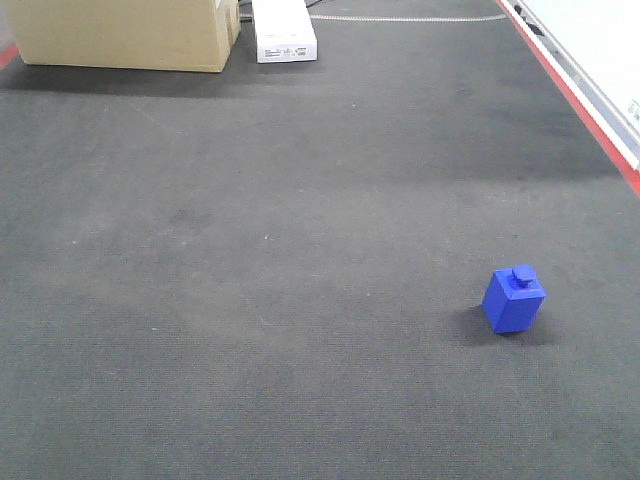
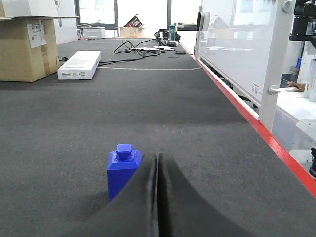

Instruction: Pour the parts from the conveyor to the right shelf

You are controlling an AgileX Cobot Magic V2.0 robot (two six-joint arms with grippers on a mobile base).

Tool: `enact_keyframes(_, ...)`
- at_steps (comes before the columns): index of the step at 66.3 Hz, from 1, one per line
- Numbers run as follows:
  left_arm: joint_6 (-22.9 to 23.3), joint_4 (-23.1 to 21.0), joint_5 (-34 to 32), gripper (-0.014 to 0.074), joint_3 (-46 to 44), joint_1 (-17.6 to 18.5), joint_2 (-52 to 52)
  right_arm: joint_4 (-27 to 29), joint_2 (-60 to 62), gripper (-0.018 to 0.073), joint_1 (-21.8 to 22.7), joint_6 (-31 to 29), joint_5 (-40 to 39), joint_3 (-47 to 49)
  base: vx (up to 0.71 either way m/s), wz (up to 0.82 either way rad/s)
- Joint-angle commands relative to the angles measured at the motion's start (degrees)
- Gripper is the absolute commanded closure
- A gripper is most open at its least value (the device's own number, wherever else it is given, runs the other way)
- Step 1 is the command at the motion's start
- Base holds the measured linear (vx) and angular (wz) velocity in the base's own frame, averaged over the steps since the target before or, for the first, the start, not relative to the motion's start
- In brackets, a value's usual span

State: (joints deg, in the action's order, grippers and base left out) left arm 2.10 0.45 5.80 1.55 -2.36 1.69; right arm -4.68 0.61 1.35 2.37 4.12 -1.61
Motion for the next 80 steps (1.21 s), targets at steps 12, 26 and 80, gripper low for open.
enact_keyframes(12, 0.49, -0.45, -4.52, 0.0602, -1.12, 0.27, 0.99, -0.41, 0.73, 0.0568, 0.0, -0.46, -4.43, 0.32, 0.0, 0.0)
enact_keyframes(26, 0.49, -0.45, -4.52, 0.0602, -1.12, 0.27, 0.99, -0.41, 0.73, 0.0568, 0.0, -0.46, -4.43, 0.32, 0.0, 0.0)
enact_keyframes(80, 0.49, -0.45, -4.52, 0.0602, -1.12, 0.27, 0.99, -0.34, 0.73, 0.0568, 0.0, -0.52, -17.11, 0.79, 0.0, 0.0)
